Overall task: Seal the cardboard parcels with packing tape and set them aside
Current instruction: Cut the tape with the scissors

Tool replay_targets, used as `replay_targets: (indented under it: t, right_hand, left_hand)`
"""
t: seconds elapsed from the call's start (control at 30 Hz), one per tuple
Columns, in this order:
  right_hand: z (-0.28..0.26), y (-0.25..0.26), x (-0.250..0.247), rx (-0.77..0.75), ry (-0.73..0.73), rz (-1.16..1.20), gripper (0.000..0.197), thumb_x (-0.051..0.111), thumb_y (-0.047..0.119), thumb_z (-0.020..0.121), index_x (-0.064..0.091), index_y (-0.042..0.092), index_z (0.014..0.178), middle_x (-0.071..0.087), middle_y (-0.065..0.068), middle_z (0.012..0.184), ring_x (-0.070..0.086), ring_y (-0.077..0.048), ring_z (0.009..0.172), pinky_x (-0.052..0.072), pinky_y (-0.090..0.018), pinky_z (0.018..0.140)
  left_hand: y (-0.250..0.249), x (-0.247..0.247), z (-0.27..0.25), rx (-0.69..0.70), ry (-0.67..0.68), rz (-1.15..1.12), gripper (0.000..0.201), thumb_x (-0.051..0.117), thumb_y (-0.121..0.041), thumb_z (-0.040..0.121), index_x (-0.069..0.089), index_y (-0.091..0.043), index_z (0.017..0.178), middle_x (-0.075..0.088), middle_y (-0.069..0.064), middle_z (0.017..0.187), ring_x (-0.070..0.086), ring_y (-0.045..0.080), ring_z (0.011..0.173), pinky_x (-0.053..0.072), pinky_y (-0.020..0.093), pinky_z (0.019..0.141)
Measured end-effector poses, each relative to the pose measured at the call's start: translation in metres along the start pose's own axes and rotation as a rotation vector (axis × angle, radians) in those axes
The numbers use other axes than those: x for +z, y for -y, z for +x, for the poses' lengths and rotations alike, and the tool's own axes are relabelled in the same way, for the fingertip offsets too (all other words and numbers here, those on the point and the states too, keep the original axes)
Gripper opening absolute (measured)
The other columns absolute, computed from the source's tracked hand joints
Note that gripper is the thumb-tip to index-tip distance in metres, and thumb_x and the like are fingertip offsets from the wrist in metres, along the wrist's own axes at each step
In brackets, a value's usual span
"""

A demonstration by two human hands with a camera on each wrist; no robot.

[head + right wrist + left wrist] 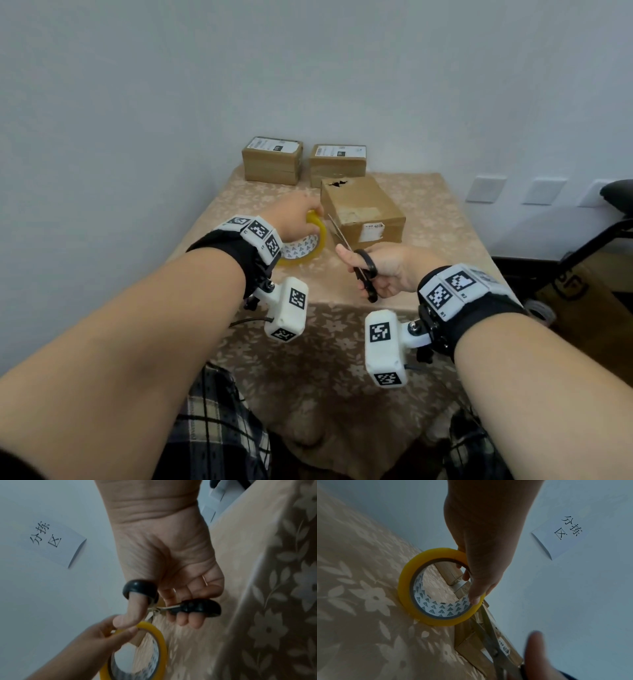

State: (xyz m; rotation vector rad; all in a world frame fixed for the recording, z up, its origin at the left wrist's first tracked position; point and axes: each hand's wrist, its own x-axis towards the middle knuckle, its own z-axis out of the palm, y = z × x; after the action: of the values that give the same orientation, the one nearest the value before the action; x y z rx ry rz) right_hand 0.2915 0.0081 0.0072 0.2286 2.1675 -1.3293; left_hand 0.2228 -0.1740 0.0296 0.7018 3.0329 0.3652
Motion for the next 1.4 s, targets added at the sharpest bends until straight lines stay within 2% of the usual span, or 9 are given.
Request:
replay_targets:
  t: [0.13, 0.27, 0.4, 0.53, 0.67, 0.77, 0.93, 1.2, 1.4]
  right_hand:
    - [0.017, 0.003, 0.011, -0.098, -0.05, 0.008, 0.062, 0.056, 0.067, 0.081, 0.055, 0.009, 0.105, 0.055, -0.008, 0.066, 0.058, -0.012, 0.048, 0.036, -0.026, 0.06]
    - [0.026, 0.002, 0.01, -0.159, -0.088, -0.023, 0.059, 0.054, 0.067, 0.082, 0.056, 0.011, 0.103, 0.057, -0.006, 0.065, 0.057, -0.021, 0.062, 0.037, -0.027, 0.059]
    - [0.029, 0.001, 0.002, -0.195, -0.119, -0.068, 0.062, 0.055, 0.07, 0.079, 0.059, 0.01, 0.095, 0.059, -0.005, 0.062, 0.054, -0.02, 0.058, 0.032, -0.021, 0.047]
    - [0.031, 0.0, -0.006, -0.231, -0.126, -0.051, 0.064, 0.061, 0.069, 0.075, 0.061, 0.008, 0.095, 0.058, -0.004, 0.059, 0.05, -0.022, 0.058, 0.032, -0.023, 0.048]
    - [0.034, -0.003, -0.009, -0.231, -0.149, -0.048, 0.066, 0.062, 0.067, 0.076, 0.063, 0.005, 0.1, 0.058, -0.002, 0.057, 0.051, -0.019, 0.056, 0.034, -0.023, 0.05]
    - [0.036, -0.006, -0.01, -0.225, -0.149, -0.035, 0.066, 0.065, 0.065, 0.075, 0.064, 0.005, 0.102, 0.057, -0.001, 0.054, 0.049, -0.018, 0.052, 0.035, -0.025, 0.052]
    - [0.034, -0.01, -0.007, -0.224, -0.178, -0.024, 0.056, 0.069, 0.06, 0.074, 0.064, 0.009, 0.098, 0.056, 0.003, 0.047, 0.049, -0.015, 0.047, 0.036, -0.023, 0.051]
    - [0.033, -0.009, -0.01, -0.23, -0.192, -0.033, 0.046, 0.073, 0.054, 0.074, 0.057, 0.012, 0.08, 0.053, 0.002, 0.043, 0.045, -0.012, 0.039, 0.034, -0.019, 0.044]
    - [0.029, -0.006, -0.011, -0.207, -0.099, 0.044, 0.059, 0.067, 0.065, 0.07, 0.063, 0.01, 0.09, 0.055, -0.005, 0.06, 0.048, -0.015, 0.047, 0.032, -0.023, 0.049]
  left_hand:
    - [0.001, -0.002, 0.008, -0.026, -0.031, -0.077, 0.025, 0.051, -0.036, 0.094, 0.064, -0.016, 0.1, 0.064, 0.003, 0.105, 0.056, 0.017, 0.093, 0.041, 0.028, 0.076]
    - [-0.002, -0.01, 0.02, -0.124, -0.034, -0.041, 0.022, 0.052, -0.03, 0.094, 0.05, -0.017, 0.076, 0.053, -0.004, 0.076, 0.051, 0.017, 0.078, 0.034, 0.027, 0.065]
    - [-0.008, -0.022, 0.03, -0.214, 0.11, -0.045, 0.015, 0.052, -0.021, 0.092, 0.055, -0.007, 0.088, 0.052, 0.004, 0.077, 0.05, 0.019, 0.071, 0.038, 0.024, 0.054]
    - [-0.017, -0.029, 0.034, -0.258, 0.276, 0.059, 0.024, 0.044, -0.026, 0.097, 0.056, -0.006, 0.094, 0.051, 0.008, 0.08, 0.046, 0.019, 0.07, 0.037, 0.027, 0.061]
    - [-0.02, -0.022, 0.038, -0.271, 0.252, 0.09, 0.026, 0.05, -0.03, 0.096, 0.059, -0.006, 0.092, 0.05, 0.005, 0.071, 0.043, 0.014, 0.059, 0.032, 0.021, 0.051]
    - [-0.017, -0.016, 0.038, -0.316, 0.186, 0.008, 0.032, 0.058, -0.027, 0.091, 0.067, 0.002, 0.101, 0.055, 0.009, 0.081, 0.052, 0.022, 0.074, 0.038, 0.025, 0.055]
    - [-0.018, -0.008, 0.04, -0.372, 0.089, -0.06, 0.031, 0.064, -0.024, 0.087, 0.067, 0.002, 0.105, 0.063, 0.011, 0.09, 0.063, 0.031, 0.099, 0.05, 0.037, 0.081]
    - [-0.018, -0.005, 0.039, -0.342, 0.073, -0.079, 0.026, 0.065, -0.021, 0.084, 0.069, -0.002, 0.102, 0.069, 0.012, 0.103, 0.064, 0.028, 0.096, 0.053, 0.037, 0.083]
    - [-0.012, -0.003, 0.038, -0.304, 0.055, -0.136, 0.024, 0.064, -0.019, 0.085, 0.07, -0.001, 0.099, 0.068, 0.015, 0.103, 0.064, 0.029, 0.097, 0.053, 0.042, 0.086]
